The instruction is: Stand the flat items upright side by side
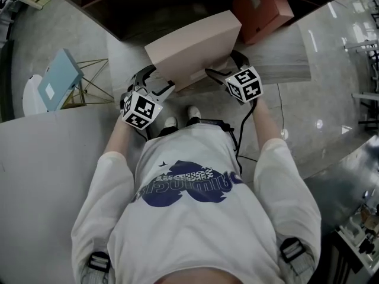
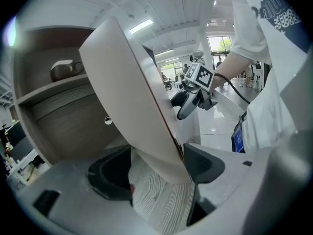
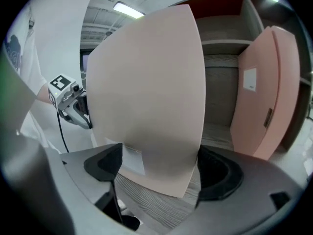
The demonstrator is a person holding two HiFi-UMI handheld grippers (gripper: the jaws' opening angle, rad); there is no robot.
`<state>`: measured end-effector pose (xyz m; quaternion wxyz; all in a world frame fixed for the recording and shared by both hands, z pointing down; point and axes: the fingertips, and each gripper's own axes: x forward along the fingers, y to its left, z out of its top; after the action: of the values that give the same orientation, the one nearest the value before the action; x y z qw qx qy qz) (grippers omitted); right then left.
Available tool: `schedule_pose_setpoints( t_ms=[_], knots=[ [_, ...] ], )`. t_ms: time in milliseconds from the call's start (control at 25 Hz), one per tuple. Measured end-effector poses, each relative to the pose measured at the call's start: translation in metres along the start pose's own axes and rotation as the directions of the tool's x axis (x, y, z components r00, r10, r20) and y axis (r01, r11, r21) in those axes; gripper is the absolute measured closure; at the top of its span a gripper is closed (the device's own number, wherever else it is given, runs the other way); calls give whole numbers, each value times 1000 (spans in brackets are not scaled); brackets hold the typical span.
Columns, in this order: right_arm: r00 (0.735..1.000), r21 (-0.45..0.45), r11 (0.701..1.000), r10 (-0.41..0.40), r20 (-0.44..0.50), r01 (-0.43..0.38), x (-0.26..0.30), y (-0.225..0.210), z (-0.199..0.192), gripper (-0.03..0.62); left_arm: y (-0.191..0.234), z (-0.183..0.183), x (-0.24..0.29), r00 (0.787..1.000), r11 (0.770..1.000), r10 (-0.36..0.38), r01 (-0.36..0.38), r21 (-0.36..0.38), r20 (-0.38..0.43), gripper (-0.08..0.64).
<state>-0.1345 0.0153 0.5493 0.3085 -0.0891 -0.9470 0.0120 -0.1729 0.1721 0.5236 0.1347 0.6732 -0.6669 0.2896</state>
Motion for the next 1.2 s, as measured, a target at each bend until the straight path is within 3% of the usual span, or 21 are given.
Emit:
schedule_pose_setpoints(
  t_ms=[120, 280, 480, 560, 840, 1000, 1200],
  knots=[
    [996, 99, 994, -51, 68, 45, -16, 5, 11, 147, -2, 2, 1, 999, 999, 26, -25, -40, 21, 229],
    [978, 146, 979, -161, 134, 141, -37, 13, 26, 147, -3, 4, 4, 998, 998, 41, -40, -42, 37, 229],
    [922, 251, 926, -335, 196, 283, -75, 29, 52, 147, -6, 4, 6, 998, 999, 49, -48, -20, 36, 229],
    [902, 302, 903, -376, 213, 305, -88, 46, 70, 147, -9, 5, 7, 998, 999, 50, -50, -13, 36, 229],
    [906, 354, 898, -354, 232, 260, -78, 116, 115, 137, -19, 7, 15, 1000, 1000, 15, -15, 7, 17, 229],
    [895, 370, 882, -388, 220, 291, -73, 127, 116, 136, -18, 8, 17, 1000, 1000, 10, -10, -2, 16, 229],
    [901, 333, 888, -392, 186, 318, -64, 138, 113, 126, -22, 10, 18, 1000, 1000, 18, -18, 20, 23, 229]
  ],
)
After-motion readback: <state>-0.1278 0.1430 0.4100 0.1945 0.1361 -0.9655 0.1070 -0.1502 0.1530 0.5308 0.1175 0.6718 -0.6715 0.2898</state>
